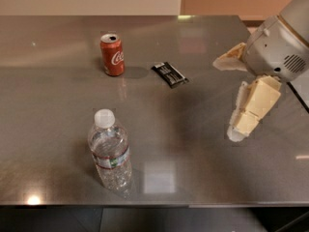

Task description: Move water bottle near rxbar chocolate

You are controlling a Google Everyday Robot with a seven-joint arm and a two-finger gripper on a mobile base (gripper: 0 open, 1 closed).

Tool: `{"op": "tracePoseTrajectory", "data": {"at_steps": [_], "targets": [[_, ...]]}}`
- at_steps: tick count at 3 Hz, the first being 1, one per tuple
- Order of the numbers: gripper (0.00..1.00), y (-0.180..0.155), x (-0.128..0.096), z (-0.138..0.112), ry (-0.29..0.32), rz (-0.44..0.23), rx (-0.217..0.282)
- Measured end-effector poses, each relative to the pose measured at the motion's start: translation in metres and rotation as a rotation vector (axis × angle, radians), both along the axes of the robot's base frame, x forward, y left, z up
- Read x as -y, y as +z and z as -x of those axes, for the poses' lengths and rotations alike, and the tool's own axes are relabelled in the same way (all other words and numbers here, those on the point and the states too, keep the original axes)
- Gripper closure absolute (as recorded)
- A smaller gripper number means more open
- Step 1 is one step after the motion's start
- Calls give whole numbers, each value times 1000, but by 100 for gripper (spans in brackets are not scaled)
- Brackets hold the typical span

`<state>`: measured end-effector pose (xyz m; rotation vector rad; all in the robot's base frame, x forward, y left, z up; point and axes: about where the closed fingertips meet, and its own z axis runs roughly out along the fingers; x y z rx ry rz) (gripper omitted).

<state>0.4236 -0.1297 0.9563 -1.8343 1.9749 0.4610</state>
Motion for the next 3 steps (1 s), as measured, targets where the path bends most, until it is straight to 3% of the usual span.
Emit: {"op": "tracePoseTrajectory", "data": {"at_steps": [1, 3], "targets": [[0, -4, -39, 18, 72, -163, -11], [0, -11, -105, 41, 146, -429, -11]]}}
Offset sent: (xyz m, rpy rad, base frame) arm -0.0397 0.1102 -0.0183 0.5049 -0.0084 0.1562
